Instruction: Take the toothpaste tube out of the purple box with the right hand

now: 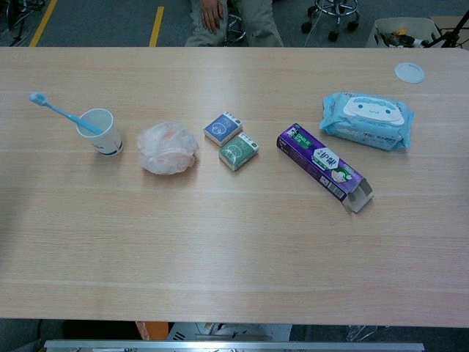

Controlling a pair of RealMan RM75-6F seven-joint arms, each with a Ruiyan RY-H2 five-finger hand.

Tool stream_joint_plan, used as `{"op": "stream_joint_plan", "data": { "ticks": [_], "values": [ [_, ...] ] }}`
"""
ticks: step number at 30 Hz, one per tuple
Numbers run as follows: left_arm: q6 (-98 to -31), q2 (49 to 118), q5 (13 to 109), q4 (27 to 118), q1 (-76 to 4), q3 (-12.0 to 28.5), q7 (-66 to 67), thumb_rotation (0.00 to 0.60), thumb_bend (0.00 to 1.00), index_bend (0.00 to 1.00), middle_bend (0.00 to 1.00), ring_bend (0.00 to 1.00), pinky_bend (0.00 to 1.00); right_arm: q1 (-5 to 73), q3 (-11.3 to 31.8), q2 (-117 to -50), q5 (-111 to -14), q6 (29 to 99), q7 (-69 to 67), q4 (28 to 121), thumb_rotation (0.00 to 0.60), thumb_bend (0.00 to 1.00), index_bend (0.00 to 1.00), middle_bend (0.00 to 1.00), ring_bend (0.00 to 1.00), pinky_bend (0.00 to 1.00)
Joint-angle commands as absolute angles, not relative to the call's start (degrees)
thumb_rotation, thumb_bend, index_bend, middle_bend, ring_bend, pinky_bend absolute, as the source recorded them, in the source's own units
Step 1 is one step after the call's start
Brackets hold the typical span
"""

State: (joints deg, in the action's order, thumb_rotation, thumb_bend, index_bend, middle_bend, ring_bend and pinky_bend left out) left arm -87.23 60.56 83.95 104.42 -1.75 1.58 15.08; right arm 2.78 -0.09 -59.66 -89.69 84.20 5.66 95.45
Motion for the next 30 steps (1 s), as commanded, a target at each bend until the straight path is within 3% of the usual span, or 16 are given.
{"op": "stream_joint_plan", "data": {
  "ticks": [1,12,21,25,30],
  "values": [
    [-87.11,60.64,83.96,104.41,-1.83,1.57,15.24,0.600,0.32,0.00,0.00,0.00,0.05,2.80,-0.17,-59.63,-89.64,83.98,5.62,95.36,0.600,0.18,0.14,0.14,0.04,0.15],
    [-87.46,60.46,84.12,104.83,-1.74,1.58,15.44,0.600,0.32,0.00,0.00,0.00,0.05,6.26,0.48,-56.44,-93.56,81.65,5.81,97.54,0.600,0.18,0.14,0.14,0.04,0.15],
    [-87.71,60.58,83.41,104.63,-1.23,1.40,15.53,0.600,0.32,0.00,0.00,0.00,0.05,15.35,1.25,-53.98,-93.76,67.33,11.73,101.76,0.600,0.18,0.14,0.16,0.04,0.15],
    [-87.38,60.69,82.96,104.52,-1.25,1.38,15.69,0.600,0.32,0.00,0.00,0.00,0.05,19.58,1.46,-55.50,-90.18,58.79,14.96,101.74,0.600,0.18,0.14,0.25,0.11,0.15],
    [-86.91,60.70,82.41,104.31,-1.36,1.44,15.50,0.600,0.32,0.00,0.00,0.00,0.05,23.36,1.73,-59.01,-85.27,51.47,18.13,98.93,0.600,0.18,0.14,0.25,0.12,0.15]
  ]
}}
